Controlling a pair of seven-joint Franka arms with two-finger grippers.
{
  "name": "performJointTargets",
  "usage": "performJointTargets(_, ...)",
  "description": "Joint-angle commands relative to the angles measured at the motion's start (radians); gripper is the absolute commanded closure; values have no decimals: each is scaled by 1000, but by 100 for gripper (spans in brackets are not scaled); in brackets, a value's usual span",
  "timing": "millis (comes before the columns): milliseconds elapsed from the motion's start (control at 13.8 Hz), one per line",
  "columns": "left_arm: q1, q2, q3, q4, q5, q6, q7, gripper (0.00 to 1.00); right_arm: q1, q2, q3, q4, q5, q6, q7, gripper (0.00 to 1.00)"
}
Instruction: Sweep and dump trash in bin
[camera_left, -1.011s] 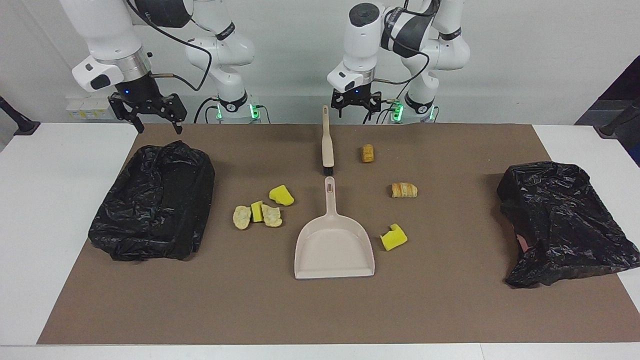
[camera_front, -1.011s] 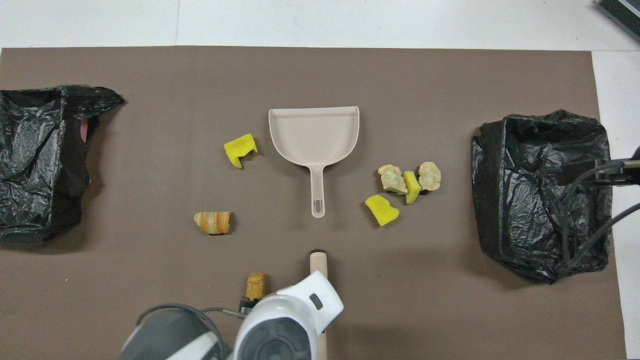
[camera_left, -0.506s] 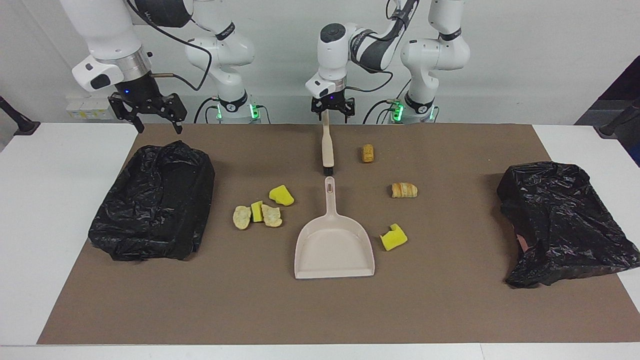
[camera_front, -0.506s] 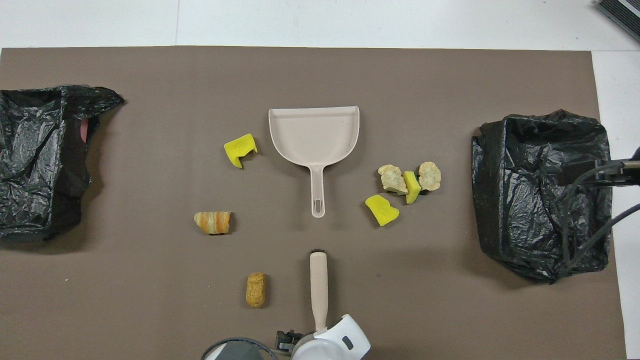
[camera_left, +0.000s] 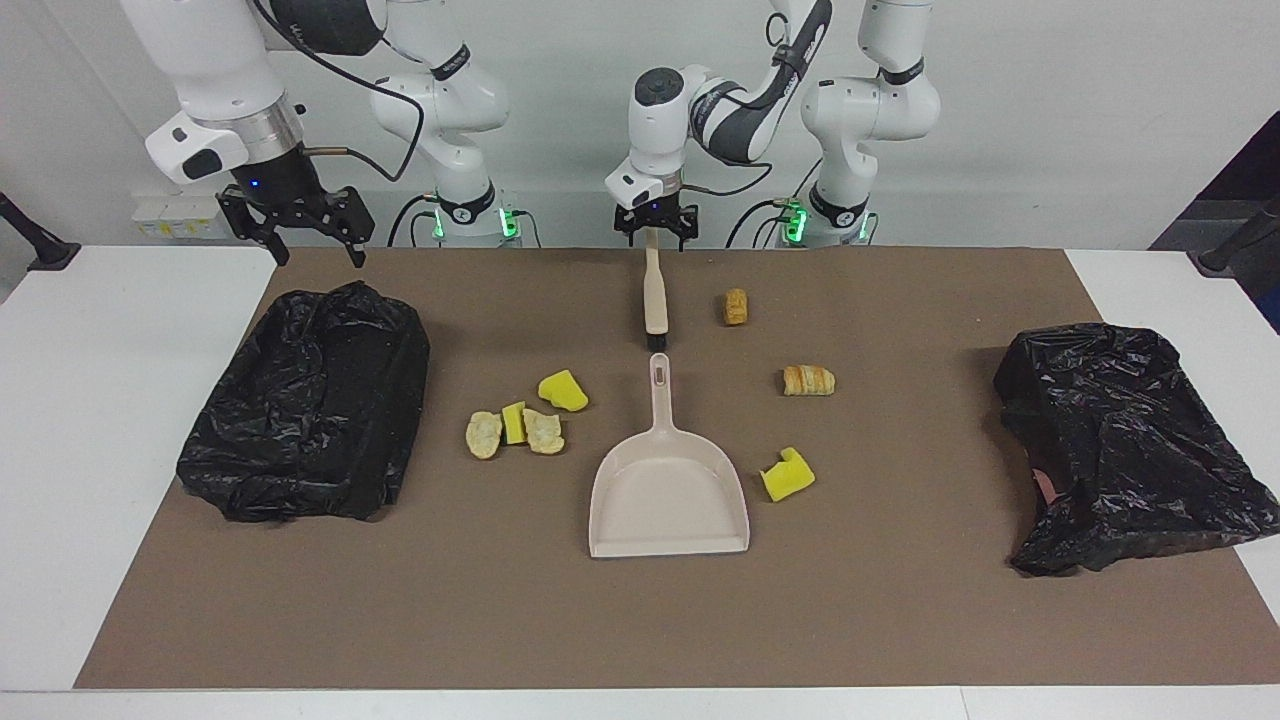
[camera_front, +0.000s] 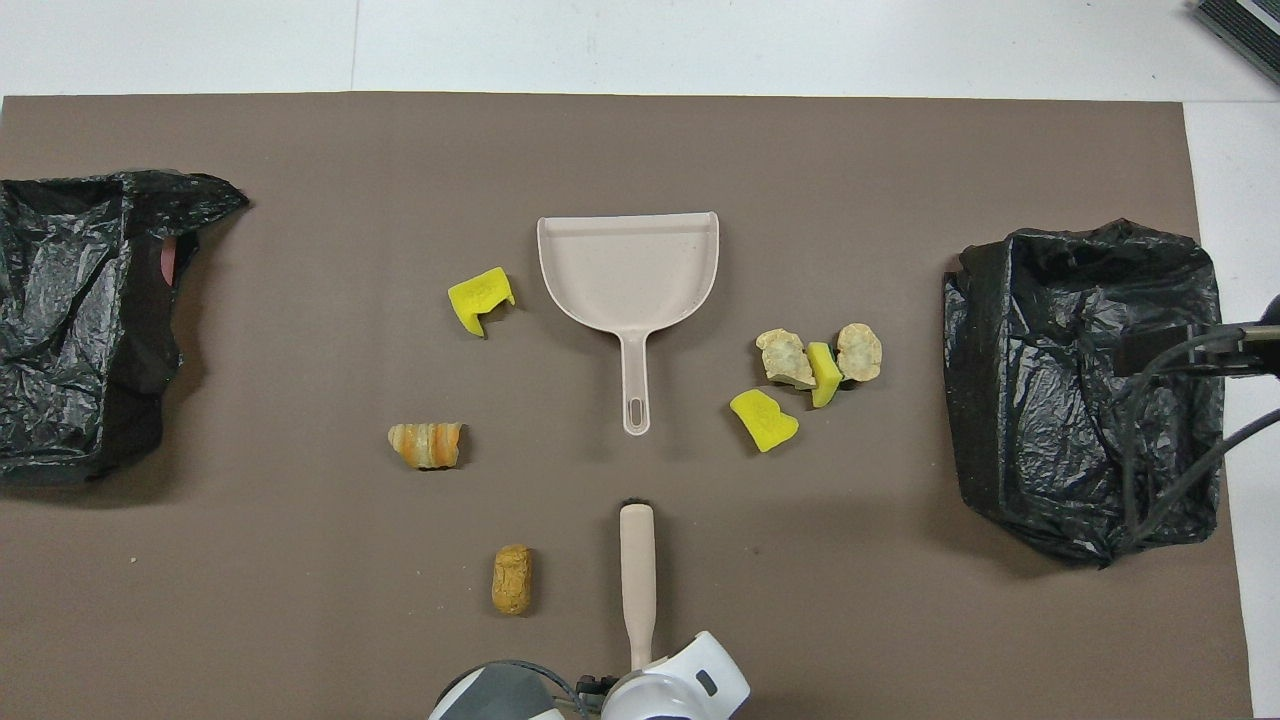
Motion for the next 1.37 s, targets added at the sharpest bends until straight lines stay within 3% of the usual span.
performJointTargets(0, -2, -10, -3, -9, -12, -2, -7, 52, -1, -25, 1, -20, 16, -18, 8, 0)
performJointTargets(217, 7, -17, 0, -3, -9, -32, -1, 95, 0, -25, 1, -20, 16, -18, 8, 0)
performJointTargets(289, 10, -23, 3, 0, -9, -51, 7, 100, 0, -25, 1, -19, 16, -18, 8, 0)
performJointTargets(506, 29, -42, 68, 12, 2, -117, 81, 100, -1, -22, 1, -13, 13, -13, 6, 0)
performJointTargets(795, 27, -57, 303, 104, 118, -271, 265, 100, 3, -22, 7, -14, 13, 1, -23, 0)
performJointTargets(939, 30, -50, 413, 162, 181, -293, 383, 100, 3, -1, 53, -16, 13, 13, 2, 0)
performJointTargets(1084, 35, 14, 484, 257, 296, -286, 520, 100, 3, 44, 123, -16, 13, 73, 104, 0)
performJointTargets(1300, 44, 153, 578, 431, 353, -281, 652, 100, 5, 156, 258, -8, 11, 157, 303, 0)
